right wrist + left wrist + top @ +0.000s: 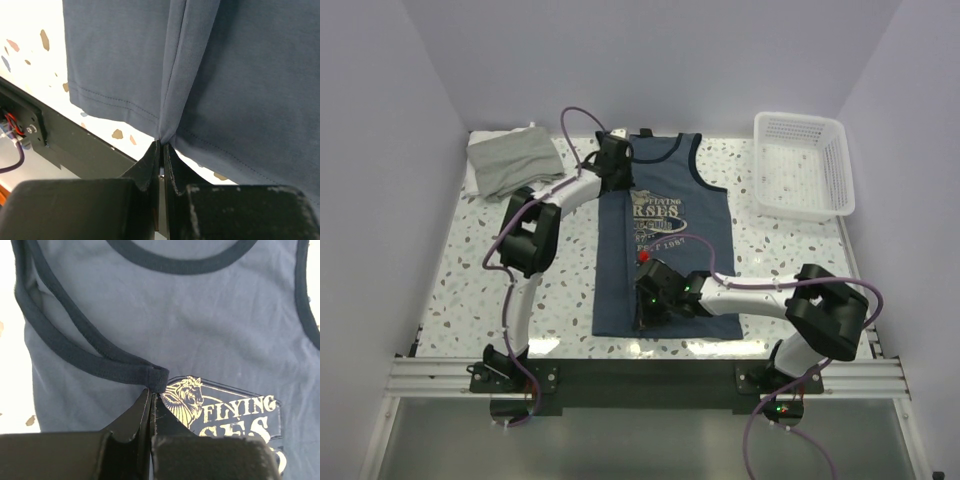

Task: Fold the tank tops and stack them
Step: Fold the tank top

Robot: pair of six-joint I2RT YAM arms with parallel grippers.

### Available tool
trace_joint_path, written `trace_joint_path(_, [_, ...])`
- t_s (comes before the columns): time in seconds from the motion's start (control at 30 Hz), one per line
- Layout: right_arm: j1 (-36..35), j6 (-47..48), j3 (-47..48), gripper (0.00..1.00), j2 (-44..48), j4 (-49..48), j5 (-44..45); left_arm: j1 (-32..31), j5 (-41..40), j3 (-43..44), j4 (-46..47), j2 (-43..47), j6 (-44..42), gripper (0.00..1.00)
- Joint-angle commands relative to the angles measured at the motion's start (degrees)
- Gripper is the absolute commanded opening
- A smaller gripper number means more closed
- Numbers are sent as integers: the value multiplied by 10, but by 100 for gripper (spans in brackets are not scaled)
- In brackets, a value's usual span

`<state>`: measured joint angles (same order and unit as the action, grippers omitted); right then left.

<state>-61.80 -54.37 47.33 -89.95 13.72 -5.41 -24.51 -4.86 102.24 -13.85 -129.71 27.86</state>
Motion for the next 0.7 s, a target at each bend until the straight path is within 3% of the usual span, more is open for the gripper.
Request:
trace_joint_path(0.0, [0,-16,-10,0,23,-20,15,-4,-7,26,7,-9,-7,0])
trace_joint_path(0.67, [-1,-33,-39,0,39,-37,31,-17,1,24,16,-18,-11,2])
